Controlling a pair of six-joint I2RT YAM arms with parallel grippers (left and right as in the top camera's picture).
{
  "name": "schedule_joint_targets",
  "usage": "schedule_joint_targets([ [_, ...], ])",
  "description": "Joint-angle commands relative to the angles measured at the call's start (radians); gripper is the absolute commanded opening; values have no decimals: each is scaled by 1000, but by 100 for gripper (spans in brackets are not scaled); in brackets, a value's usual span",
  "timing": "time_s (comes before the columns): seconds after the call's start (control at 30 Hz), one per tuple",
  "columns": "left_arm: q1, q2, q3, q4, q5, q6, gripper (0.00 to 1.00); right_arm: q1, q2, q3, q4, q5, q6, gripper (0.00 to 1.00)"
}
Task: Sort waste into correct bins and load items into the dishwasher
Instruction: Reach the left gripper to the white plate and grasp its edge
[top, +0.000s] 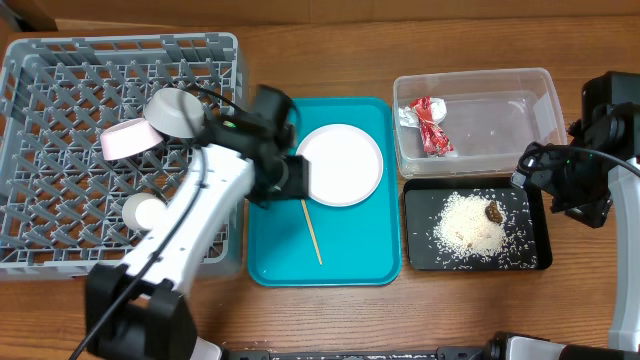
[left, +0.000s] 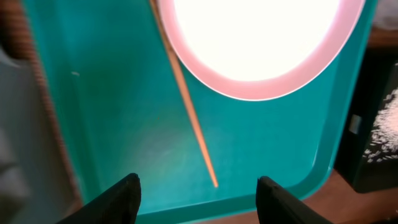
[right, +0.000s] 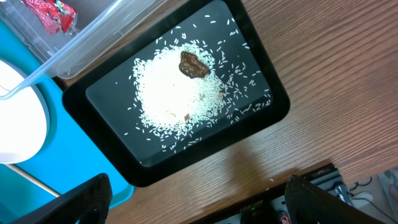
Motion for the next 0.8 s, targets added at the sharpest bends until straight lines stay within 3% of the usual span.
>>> schedule_joint_targets([
  [0.0,-55,47,-88,53,-40,-166,61,-3,-14,23,4,0,-4,91],
  [0.27,-96,148,-190,217,-108,-190,73,-3,-14,23,4,-1,-3,91],
  [0.43,-96,235,-190,253,-105,-180,70,-3,-14,23,3,-1,-4,91],
  [0.67,-95,263,-186,232,-108,-180,21,-3,-14,23,3,0,-4,91],
  [0.77,-85,261,-175,210,-110,-180,6,-3,-14,23,3,0,-4,91],
])
